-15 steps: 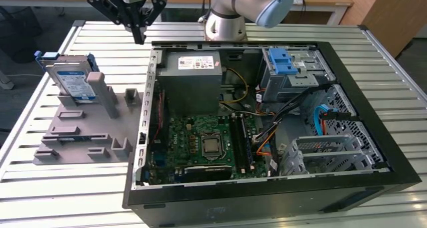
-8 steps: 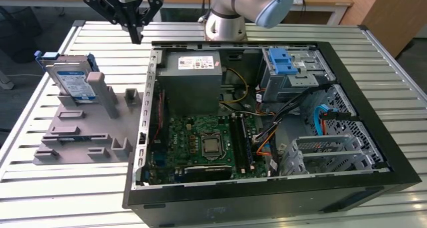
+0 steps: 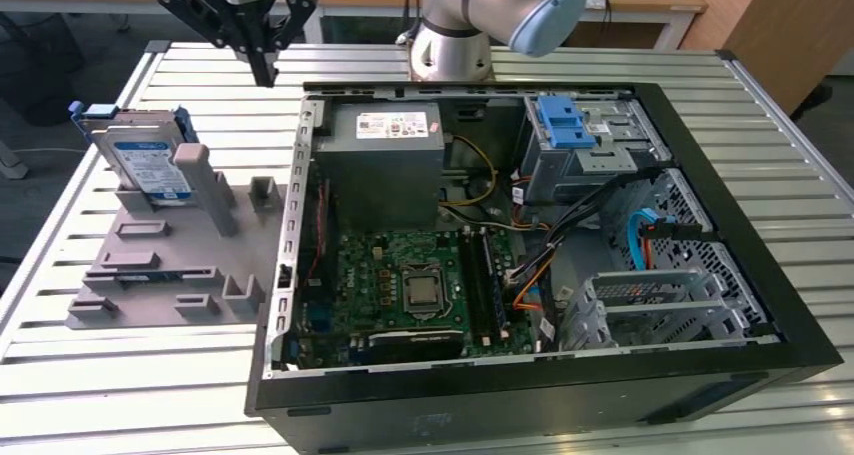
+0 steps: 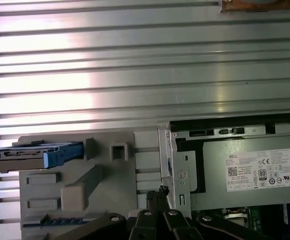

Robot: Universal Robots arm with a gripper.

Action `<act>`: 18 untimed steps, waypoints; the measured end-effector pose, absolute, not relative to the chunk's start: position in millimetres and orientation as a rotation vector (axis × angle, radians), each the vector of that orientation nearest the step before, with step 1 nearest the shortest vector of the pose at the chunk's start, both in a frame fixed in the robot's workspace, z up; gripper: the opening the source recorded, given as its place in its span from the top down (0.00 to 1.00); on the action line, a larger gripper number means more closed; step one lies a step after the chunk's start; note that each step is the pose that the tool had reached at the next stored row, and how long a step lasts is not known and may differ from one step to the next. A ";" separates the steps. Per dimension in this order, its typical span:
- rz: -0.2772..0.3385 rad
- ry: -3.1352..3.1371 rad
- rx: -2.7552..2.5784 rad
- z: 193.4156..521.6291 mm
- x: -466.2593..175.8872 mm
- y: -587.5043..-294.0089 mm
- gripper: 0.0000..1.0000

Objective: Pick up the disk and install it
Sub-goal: 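Reach for the disk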

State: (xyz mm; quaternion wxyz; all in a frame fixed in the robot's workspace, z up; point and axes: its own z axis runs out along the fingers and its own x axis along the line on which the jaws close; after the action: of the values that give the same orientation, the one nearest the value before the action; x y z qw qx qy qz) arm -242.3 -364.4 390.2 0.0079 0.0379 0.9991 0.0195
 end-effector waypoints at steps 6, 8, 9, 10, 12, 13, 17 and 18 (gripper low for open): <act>0.061 3.123 0.119 389.5 -249.6 -362.3 0.89; 0.061 3.123 0.119 389.1 -252.1 -361.6 0.89; 0.061 3.123 0.119 389.0 -253.6 -361.3 0.89; 0.061 3.123 0.118 388.9 -254.9 -360.9 0.89; 0.061 3.123 0.118 388.7 -257.5 -360.3 0.89; 0.061 3.123 0.119 388.6 -258.6 -360.0 0.89; 0.061 3.123 0.119 388.2 -263.0 -359.1 0.89; 0.061 3.123 0.119 388.2 -263.9 -358.9 0.89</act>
State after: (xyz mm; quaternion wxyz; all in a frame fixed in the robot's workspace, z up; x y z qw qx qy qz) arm -263.9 -358.9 388.2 0.0078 0.0380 0.9991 0.0194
